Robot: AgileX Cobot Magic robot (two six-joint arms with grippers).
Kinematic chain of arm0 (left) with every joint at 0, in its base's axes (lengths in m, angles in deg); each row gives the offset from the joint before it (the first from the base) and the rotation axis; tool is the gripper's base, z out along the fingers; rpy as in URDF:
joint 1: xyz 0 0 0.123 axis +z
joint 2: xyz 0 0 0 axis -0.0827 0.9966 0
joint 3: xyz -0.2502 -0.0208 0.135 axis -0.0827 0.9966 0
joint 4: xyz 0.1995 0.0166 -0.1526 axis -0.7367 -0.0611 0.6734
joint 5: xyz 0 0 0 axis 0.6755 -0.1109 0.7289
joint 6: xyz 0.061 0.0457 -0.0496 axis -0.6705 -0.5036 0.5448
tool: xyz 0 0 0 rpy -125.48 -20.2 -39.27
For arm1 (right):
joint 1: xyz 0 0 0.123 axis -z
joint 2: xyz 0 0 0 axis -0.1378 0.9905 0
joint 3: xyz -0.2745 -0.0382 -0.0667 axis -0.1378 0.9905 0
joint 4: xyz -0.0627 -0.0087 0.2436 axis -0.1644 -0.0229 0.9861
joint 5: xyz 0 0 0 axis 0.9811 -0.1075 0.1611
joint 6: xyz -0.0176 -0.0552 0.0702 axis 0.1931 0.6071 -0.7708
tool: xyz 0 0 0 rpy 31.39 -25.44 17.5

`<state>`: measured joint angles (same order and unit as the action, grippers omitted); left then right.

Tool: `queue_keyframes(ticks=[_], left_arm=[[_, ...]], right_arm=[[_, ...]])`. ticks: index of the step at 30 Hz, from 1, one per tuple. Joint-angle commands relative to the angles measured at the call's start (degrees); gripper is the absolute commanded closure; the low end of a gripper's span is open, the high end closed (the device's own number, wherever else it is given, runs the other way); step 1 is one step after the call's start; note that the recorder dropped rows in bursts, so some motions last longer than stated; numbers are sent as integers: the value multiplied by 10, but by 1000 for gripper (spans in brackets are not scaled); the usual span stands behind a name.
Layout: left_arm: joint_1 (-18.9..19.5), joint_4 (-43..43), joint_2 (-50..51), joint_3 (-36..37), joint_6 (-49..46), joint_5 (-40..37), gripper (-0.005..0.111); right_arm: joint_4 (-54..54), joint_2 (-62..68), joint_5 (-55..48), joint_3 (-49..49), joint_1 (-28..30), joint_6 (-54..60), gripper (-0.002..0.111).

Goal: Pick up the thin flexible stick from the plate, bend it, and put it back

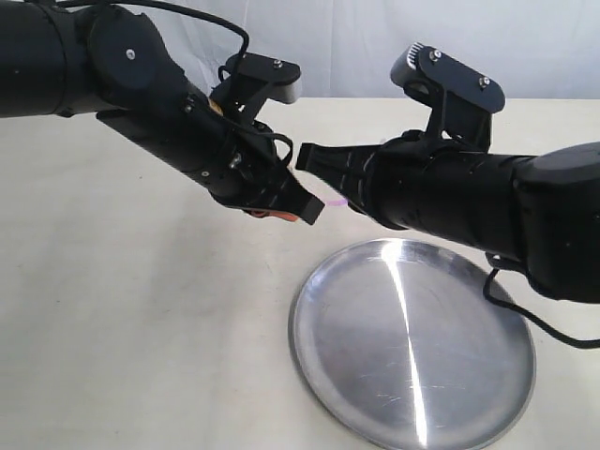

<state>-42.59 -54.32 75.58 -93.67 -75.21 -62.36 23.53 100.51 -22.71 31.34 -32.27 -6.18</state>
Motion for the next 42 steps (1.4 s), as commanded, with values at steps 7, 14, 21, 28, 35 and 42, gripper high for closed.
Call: queue_keyframes(ticks=[7,14,21,28,35,42], left_arm=[[8,-31,6,-2,6,34,107],[8,-30,6,-2,7,34,107],[8,-48,6,-2,17,31,107],[8,-54,7,-2,20,34,107],[8,-54,28,-2,21,34,107],[8,-55,35,-2,21,37,107]], right_arm=[[4,-6,-5,-1,-6,-20,109],[4,1,-12,-1,-6,-18,109],[4,30,-27,-1,-6,-18,109],[4,30,-25,-1,-6,-18,109],[4,30,-25,-1,-6,-18,109],[4,30,-25,-1,-6,-18,109]])
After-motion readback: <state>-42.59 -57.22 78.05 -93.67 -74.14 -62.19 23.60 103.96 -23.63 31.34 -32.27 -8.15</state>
